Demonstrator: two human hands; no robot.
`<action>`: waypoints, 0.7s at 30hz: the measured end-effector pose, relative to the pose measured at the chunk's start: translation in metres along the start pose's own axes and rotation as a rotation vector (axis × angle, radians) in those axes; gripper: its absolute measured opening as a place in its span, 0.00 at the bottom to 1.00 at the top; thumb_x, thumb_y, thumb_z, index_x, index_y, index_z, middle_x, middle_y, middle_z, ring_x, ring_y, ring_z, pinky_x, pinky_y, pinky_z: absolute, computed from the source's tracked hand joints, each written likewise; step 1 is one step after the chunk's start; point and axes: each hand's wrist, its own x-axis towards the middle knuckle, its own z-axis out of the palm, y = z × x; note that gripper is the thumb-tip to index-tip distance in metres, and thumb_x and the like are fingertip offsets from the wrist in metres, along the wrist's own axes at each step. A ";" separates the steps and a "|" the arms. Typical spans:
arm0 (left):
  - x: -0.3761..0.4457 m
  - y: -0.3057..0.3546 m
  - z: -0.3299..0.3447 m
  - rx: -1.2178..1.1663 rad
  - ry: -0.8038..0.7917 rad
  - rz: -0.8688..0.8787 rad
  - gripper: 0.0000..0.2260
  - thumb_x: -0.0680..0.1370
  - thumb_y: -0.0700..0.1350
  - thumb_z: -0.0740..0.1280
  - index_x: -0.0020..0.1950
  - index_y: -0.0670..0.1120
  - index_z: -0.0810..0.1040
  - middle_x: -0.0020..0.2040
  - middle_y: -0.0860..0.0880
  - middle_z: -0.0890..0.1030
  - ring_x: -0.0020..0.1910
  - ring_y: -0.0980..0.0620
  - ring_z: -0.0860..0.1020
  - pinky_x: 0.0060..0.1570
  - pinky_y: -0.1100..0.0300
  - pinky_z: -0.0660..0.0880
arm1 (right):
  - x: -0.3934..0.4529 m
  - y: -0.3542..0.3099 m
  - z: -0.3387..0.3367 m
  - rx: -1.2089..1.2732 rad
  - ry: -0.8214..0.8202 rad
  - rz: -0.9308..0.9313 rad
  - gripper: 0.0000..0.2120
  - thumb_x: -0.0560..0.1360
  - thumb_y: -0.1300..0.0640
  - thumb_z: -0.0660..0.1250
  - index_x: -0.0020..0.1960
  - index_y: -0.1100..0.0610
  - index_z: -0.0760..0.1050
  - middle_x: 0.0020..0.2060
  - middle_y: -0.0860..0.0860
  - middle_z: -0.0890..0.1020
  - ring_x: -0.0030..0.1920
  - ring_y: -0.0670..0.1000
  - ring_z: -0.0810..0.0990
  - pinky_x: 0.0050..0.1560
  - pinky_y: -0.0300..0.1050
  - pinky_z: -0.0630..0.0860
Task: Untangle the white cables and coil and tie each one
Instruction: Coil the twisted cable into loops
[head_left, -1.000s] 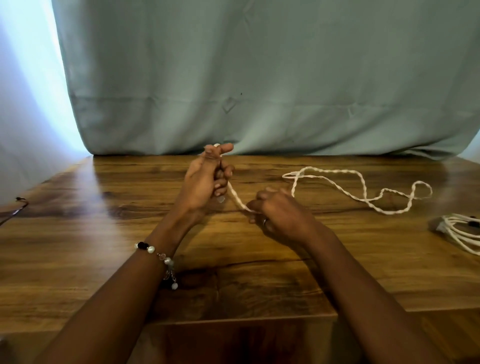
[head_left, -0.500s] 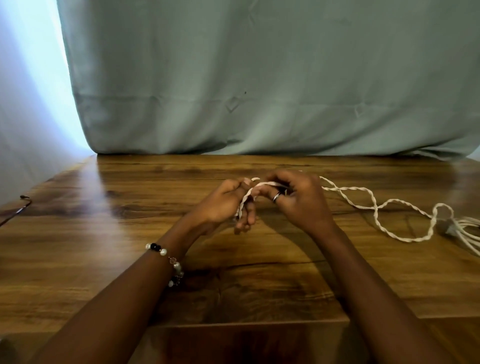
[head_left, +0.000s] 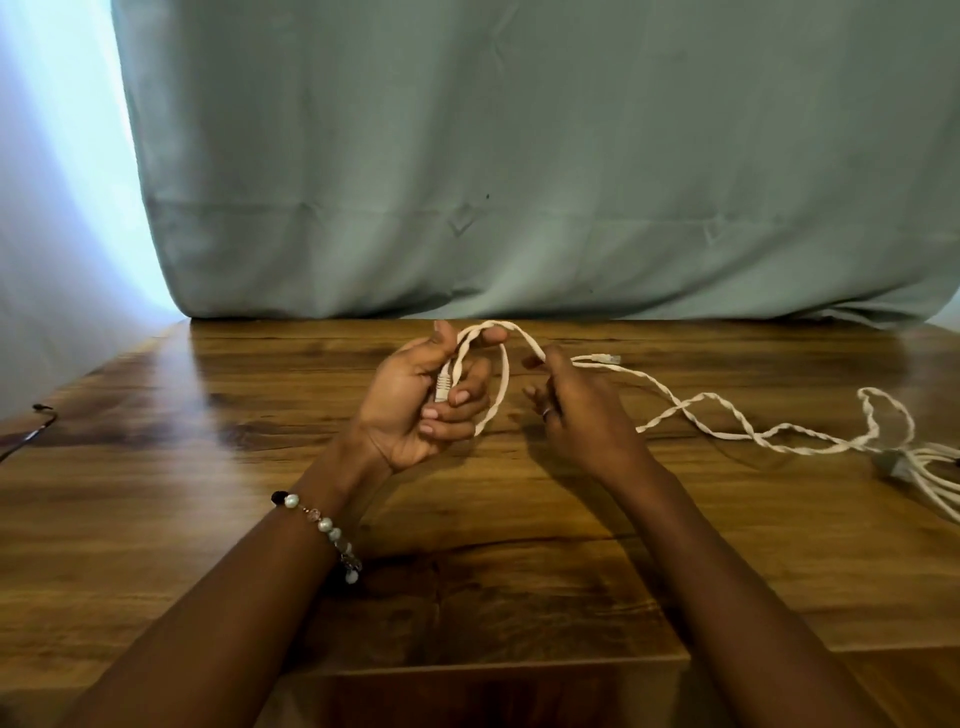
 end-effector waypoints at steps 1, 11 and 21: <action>0.000 0.002 -0.002 -0.042 -0.031 0.028 0.20 0.81 0.51 0.52 0.60 0.38 0.73 0.27 0.45 0.72 0.19 0.58 0.57 0.17 0.72 0.65 | -0.001 -0.001 0.001 -0.041 -0.060 0.019 0.26 0.75 0.64 0.63 0.70 0.53 0.61 0.45 0.48 0.77 0.54 0.55 0.78 0.55 0.53 0.74; -0.006 0.028 -0.014 -0.203 0.174 0.476 0.18 0.80 0.49 0.54 0.63 0.38 0.71 0.28 0.50 0.71 0.18 0.58 0.64 0.17 0.69 0.61 | -0.007 -0.029 0.018 -0.722 -0.362 -0.299 0.21 0.83 0.55 0.49 0.74 0.60 0.58 0.65 0.61 0.72 0.63 0.60 0.72 0.62 0.57 0.67; 0.007 0.010 -0.017 0.486 0.739 0.356 0.06 0.84 0.42 0.53 0.51 0.42 0.66 0.31 0.45 0.76 0.21 0.54 0.67 0.23 0.61 0.73 | -0.005 -0.025 0.011 -0.411 -0.027 -0.704 0.19 0.66 0.58 0.54 0.54 0.53 0.75 0.42 0.54 0.79 0.45 0.54 0.75 0.43 0.45 0.67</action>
